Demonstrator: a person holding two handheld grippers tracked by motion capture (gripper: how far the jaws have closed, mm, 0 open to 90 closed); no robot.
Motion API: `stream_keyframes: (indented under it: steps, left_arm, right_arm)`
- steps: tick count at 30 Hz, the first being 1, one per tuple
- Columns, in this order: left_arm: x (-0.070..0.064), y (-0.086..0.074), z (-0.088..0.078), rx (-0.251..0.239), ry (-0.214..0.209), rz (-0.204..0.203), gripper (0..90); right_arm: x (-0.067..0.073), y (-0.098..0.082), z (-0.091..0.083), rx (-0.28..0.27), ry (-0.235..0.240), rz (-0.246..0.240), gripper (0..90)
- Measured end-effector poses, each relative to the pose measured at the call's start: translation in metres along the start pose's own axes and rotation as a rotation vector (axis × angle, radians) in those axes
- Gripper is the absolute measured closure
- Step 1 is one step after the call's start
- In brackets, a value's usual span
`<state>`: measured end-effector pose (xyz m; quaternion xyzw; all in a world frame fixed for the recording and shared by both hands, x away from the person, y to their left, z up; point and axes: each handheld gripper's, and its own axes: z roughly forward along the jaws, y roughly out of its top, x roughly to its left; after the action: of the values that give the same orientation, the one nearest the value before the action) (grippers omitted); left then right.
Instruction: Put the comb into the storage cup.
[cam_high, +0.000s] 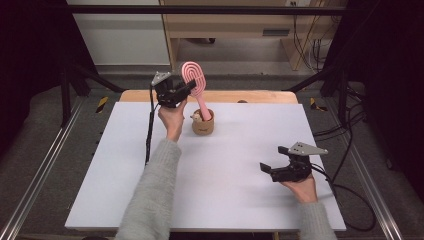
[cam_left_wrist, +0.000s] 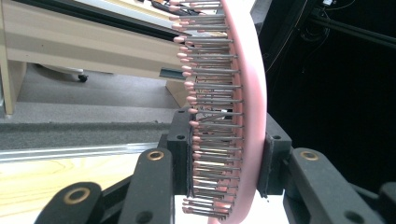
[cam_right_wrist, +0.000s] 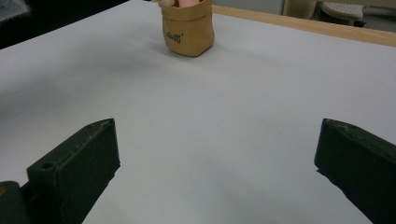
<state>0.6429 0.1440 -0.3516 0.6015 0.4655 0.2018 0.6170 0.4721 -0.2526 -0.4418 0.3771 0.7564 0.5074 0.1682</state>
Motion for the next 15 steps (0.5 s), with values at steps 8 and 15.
stream_keyframes:
  steps: [8, 15]
  left_arm:
    - [0.003, -0.006, 0.000, 0.001, -0.004, -0.015, 64.2]
    - [0.004, -0.011, 0.001, 0.004, -0.005, -0.023, 64.2]
  right_arm:
    - [0.000, 0.000, 0.000, 0.000, 0.001, 0.000, 0.4]
    - [0.000, 0.000, 0.000, 0.001, 0.001, 0.000, 0.4]
